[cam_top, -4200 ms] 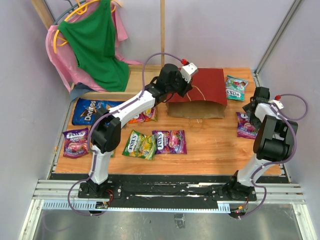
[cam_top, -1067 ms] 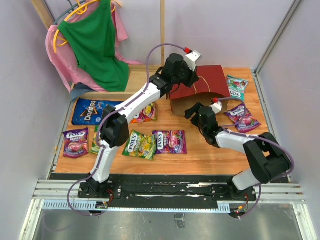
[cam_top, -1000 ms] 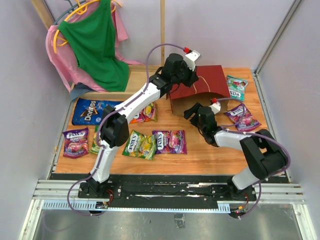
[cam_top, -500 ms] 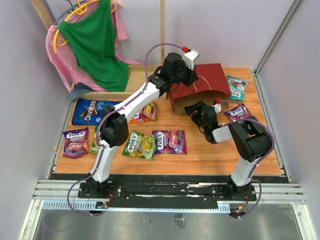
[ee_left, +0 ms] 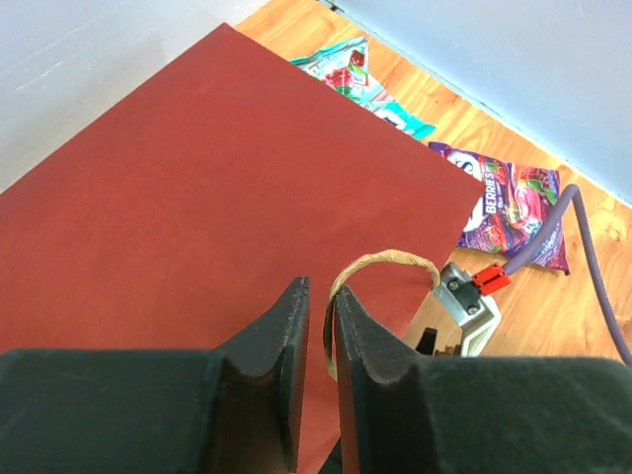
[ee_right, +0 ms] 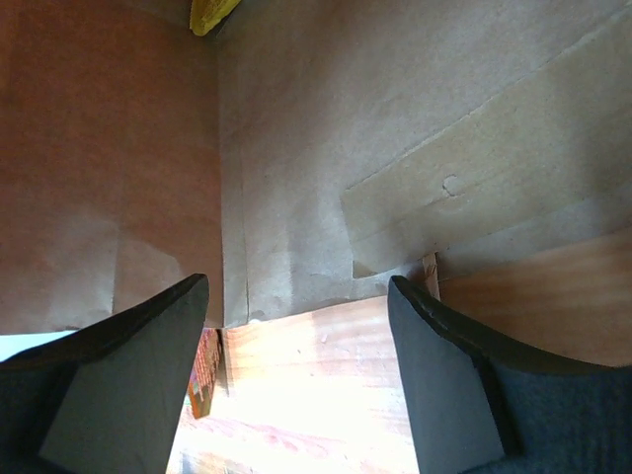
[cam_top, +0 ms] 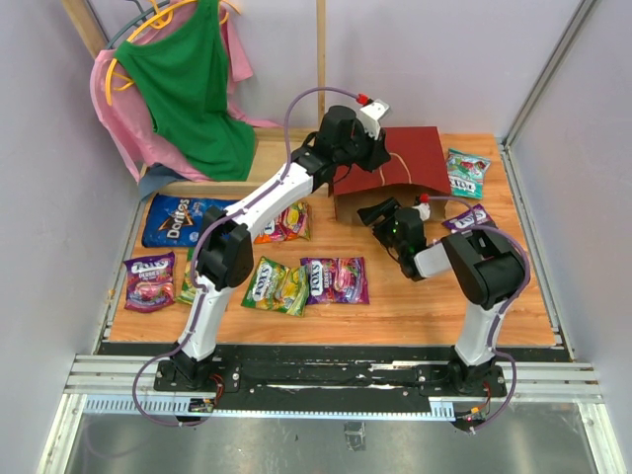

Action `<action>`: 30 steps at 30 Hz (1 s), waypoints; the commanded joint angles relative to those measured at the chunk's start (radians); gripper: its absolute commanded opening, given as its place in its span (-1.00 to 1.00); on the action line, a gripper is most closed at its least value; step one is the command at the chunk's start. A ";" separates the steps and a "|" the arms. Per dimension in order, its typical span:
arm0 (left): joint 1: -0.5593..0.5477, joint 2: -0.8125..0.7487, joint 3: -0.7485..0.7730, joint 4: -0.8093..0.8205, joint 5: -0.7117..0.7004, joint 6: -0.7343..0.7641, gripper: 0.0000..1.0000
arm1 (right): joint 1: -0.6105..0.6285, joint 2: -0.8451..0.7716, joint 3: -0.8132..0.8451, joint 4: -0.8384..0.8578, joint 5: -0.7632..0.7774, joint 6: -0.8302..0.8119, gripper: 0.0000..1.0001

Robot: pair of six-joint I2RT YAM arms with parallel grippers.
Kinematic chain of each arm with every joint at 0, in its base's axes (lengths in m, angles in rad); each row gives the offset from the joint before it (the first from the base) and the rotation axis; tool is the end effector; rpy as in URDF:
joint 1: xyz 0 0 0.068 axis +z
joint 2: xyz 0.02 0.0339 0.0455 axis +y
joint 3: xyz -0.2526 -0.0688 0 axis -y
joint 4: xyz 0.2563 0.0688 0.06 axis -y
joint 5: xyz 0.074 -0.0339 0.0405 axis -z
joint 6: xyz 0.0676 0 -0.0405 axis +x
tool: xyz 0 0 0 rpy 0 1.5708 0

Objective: Take the snacks out of the paper bag
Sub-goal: Take out the snack from the paper bag.

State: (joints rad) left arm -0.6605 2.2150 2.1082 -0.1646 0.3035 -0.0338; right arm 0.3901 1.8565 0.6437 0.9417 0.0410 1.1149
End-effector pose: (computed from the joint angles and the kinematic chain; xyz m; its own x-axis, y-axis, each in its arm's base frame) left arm 0.4349 -0.3634 0.3107 -0.2390 0.1449 -0.9601 0.8052 0.5822 -0.1126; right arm 0.3466 0.1395 0.0989 -0.4174 0.7984 -0.4340 0.0712 0.5049 0.8602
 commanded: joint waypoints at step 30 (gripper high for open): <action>0.025 -0.071 -0.073 0.142 -0.039 -0.065 -0.56 | 0.039 0.029 -0.037 0.249 0.226 0.253 0.30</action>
State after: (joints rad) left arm -0.6430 2.2074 2.0438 -0.0753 0.3038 -0.0940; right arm 0.4320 1.8332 0.5682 1.1275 0.2459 1.3357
